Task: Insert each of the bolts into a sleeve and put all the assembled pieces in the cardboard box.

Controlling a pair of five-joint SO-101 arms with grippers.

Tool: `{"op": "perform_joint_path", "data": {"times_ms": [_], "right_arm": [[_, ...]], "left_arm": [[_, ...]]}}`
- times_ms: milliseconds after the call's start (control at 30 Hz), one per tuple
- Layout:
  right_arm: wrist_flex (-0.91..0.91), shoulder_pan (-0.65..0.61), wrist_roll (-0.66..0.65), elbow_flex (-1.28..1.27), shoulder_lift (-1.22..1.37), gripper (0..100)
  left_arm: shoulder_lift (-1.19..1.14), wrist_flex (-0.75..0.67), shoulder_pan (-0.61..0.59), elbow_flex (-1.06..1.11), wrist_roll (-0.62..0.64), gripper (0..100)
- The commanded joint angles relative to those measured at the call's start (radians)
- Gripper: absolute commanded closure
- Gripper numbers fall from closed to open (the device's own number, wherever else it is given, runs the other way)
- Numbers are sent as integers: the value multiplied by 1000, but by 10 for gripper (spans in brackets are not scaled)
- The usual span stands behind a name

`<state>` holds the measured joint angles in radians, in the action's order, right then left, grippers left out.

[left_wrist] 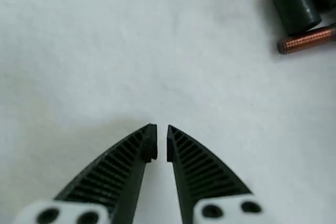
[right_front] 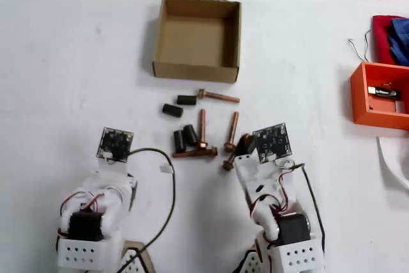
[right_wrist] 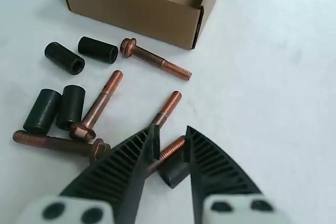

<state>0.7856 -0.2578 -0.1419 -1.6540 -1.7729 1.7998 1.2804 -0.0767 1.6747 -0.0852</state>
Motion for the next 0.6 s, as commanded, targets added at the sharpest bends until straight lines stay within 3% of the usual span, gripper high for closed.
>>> {"op": "perform_joint_path", "data": {"times_ms": [0, 300, 467, 567], "right_arm": [[-19, -10, -20, 137, 4, 919], [-16, -5, -89, 364, 133, 920], [-4, -2, -84, 606, 470, 921], [107, 31, -20, 807, 740, 920]], "left_arm": [[15, 5, 5, 19, -6, 935], [15, 5, 5, 19, -6, 935], [15, 5, 5, 19, -6, 935], [15, 5, 5, 19, -6, 935]]}}
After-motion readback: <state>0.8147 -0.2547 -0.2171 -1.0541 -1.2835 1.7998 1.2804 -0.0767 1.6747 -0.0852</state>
